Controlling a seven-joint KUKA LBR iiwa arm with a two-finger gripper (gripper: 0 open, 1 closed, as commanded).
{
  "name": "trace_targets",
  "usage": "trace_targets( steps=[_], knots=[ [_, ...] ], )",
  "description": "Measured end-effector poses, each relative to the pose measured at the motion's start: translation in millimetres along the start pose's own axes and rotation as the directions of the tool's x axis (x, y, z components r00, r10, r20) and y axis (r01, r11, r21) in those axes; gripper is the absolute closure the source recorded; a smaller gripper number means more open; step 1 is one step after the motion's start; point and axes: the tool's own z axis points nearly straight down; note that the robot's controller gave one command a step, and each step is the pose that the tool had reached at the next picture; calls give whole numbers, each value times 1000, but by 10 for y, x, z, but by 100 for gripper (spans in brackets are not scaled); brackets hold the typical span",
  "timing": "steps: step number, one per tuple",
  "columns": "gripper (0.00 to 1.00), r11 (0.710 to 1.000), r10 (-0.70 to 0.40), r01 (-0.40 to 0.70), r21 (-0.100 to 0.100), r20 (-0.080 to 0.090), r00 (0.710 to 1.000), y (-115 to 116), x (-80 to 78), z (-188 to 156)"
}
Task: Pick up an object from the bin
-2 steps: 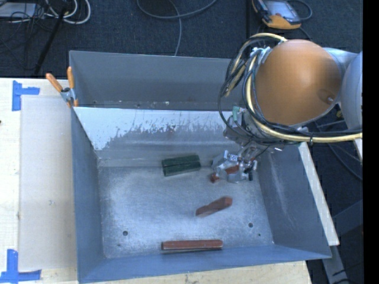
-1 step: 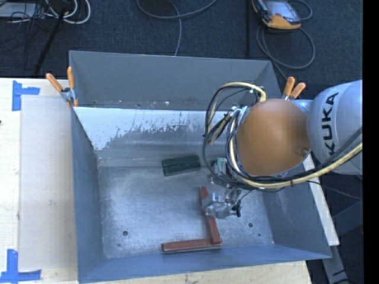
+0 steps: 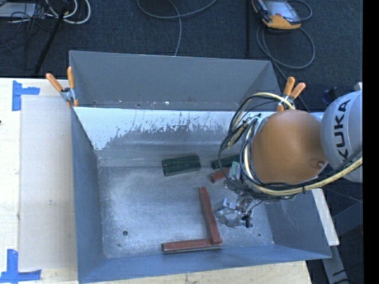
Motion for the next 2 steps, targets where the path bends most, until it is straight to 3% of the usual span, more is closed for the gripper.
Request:
trace_targets(
  steps=[1,2],
  knots=[
    [100,965,261,-261,6,5,965,-141,213,-571],
    [100,839,545,-545,0,3,839,-111,-190,-322]
  ],
)
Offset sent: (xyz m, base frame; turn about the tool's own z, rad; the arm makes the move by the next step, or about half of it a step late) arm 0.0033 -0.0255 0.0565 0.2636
